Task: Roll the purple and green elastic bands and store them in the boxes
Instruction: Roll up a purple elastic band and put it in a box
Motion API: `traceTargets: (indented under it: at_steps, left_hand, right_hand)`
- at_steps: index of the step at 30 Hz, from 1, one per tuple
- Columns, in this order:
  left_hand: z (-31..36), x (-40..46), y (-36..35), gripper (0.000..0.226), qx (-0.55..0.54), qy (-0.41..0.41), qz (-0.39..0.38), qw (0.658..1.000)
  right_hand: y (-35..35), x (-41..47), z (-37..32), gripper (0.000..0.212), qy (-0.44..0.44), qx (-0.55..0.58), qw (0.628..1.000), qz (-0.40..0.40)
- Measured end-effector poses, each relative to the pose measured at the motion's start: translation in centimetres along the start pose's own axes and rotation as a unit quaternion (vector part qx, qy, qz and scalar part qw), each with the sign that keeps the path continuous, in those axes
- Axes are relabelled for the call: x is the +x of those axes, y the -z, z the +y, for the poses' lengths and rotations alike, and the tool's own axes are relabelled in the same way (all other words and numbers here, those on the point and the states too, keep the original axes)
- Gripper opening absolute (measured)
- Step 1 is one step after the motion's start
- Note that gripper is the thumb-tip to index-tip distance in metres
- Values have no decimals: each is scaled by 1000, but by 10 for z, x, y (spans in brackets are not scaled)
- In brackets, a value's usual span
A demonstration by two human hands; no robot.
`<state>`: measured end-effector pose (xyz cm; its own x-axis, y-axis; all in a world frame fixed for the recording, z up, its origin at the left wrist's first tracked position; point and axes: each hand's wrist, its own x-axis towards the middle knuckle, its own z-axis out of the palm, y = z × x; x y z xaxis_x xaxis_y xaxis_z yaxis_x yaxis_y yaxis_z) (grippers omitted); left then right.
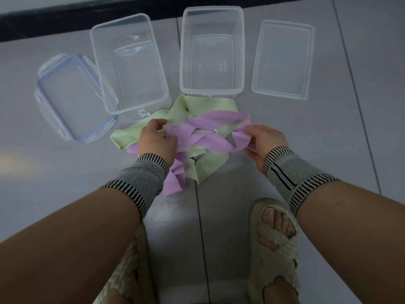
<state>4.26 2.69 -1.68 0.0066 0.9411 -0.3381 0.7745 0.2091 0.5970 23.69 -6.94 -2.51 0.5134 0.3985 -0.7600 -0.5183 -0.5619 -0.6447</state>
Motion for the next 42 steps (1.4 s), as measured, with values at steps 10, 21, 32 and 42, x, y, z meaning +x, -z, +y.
traceTargets:
  at_steps: [10,21,32,42]
  left_hand:
    - [-9,14,14,33,-13,31,68,997]
    - [8,-1,21,20,-132,36,-25,990]
    - [104,-35,110,29,-139,-162,-151,965]
    - [162,-108,236,19,-253,-88,-98,958]
  right_hand:
    - [6,8,-40,12,13,58,994,90]
    - [-31,-20,4,32,276,-387,880,20]
    - [-70,-106,-89,36,367,-322,856,-172]
    - [-48,-244,-168,13,414,-259,852,-191]
